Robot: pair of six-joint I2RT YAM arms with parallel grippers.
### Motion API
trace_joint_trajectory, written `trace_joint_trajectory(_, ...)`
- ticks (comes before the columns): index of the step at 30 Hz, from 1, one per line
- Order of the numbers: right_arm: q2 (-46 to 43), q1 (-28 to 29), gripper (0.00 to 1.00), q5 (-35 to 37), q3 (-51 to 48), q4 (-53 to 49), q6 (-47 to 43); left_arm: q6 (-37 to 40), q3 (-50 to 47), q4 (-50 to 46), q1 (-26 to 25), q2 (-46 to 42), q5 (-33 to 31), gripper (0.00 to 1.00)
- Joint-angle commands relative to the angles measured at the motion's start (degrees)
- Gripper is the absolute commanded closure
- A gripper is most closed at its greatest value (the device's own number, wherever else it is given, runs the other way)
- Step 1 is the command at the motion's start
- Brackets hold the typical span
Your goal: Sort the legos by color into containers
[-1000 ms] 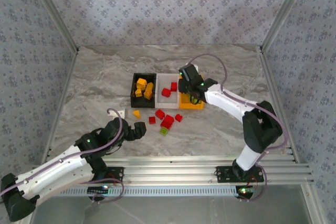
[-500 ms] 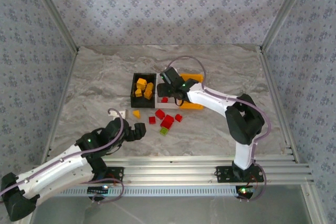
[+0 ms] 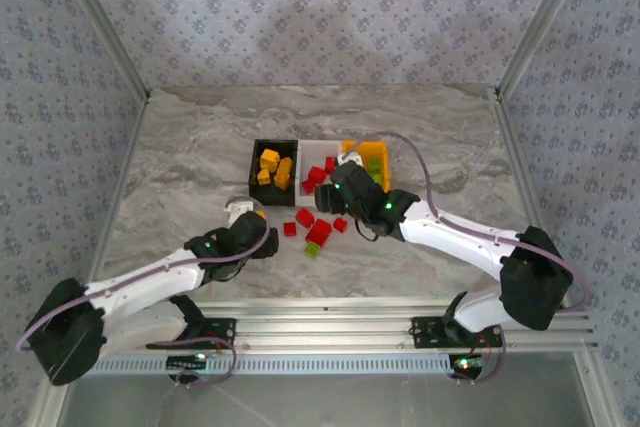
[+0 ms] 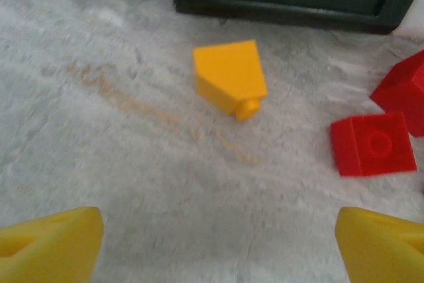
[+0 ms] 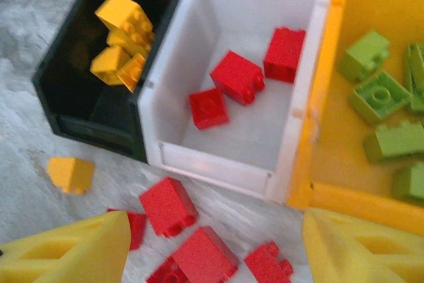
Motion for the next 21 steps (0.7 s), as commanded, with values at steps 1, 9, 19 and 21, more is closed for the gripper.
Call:
trace_joint_trajectory(1,-3.7,1.0,0.29,2.5,-2.7,1.3,2.7,4.8,1.1,13.4,1.4,4.6,-2.6,0.14)
trace_joint_trajectory(9,-9.4,1.4,0.29,4.2,-5.8,0.3,3.0,7.3,3.8,19.3,7.9,16.1,-1.2,0.26)
trace_joint_trajectory(19,-15.1,1.3,0.29,5.5,-10.2,0.1,5.6,8.8,4.1,24.3,8.4,23.6,-0.9,0.45)
trace_joint_trajectory(21,-15.8,1.3,0.29,5.8,-10.5,-0.3,5.5,8.4,3.1,24.4,8.4,22.6,-0.9,0.53)
